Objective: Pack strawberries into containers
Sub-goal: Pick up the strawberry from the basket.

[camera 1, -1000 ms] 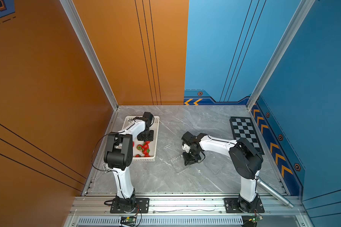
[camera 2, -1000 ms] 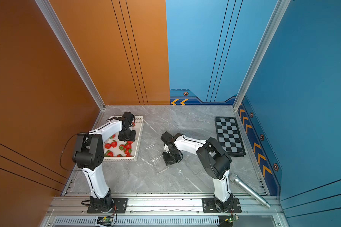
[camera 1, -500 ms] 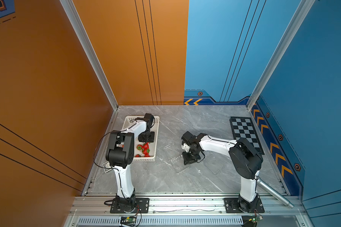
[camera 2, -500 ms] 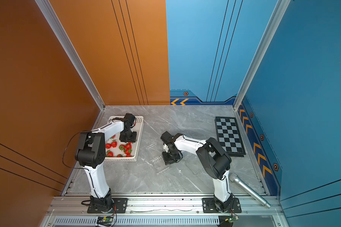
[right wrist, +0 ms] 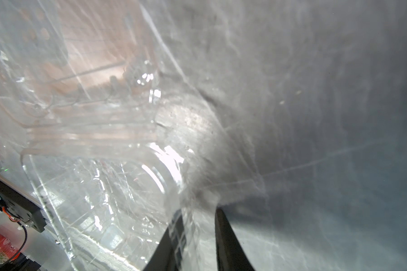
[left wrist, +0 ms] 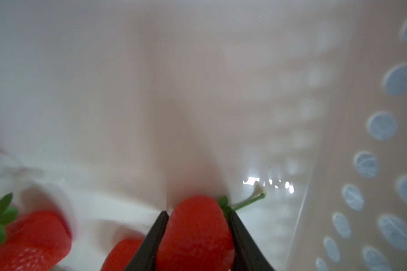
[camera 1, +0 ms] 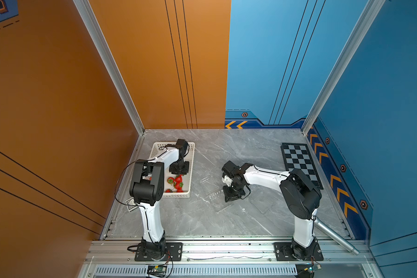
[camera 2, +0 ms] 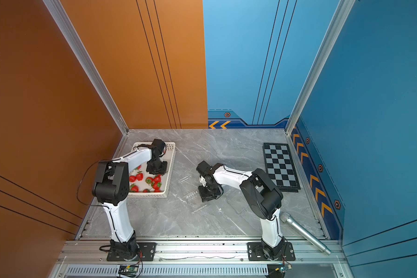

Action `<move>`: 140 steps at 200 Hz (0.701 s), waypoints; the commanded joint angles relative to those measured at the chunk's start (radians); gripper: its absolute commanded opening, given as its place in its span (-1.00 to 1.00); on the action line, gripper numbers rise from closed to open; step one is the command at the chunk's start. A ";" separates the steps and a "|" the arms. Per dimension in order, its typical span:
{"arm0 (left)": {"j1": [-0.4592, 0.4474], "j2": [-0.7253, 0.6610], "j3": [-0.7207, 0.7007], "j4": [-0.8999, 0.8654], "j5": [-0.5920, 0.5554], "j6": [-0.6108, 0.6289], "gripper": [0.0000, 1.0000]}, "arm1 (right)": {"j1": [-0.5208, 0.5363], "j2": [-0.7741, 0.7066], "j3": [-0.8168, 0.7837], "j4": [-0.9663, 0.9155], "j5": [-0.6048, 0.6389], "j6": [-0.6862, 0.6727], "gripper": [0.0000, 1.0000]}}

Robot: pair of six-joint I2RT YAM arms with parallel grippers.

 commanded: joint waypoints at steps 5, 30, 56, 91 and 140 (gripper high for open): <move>0.007 0.026 0.018 -0.001 0.030 -0.005 -0.29 | -0.001 0.081 -0.044 0.042 0.059 0.003 -0.46; 0.007 0.031 0.033 0.000 0.035 0.002 -0.38 | 0.001 0.077 -0.045 0.042 0.059 0.003 -0.47; 0.007 0.030 0.043 -0.002 0.044 0.005 -0.48 | 0.000 0.076 -0.048 0.044 0.061 0.003 -0.46; 0.011 -0.010 0.043 0.000 0.042 0.005 -0.52 | 0.001 0.077 -0.046 0.045 0.059 0.001 -0.47; 0.014 -0.099 0.029 -0.002 0.039 -0.003 -0.52 | -0.001 0.082 -0.044 0.050 0.056 0.001 -0.45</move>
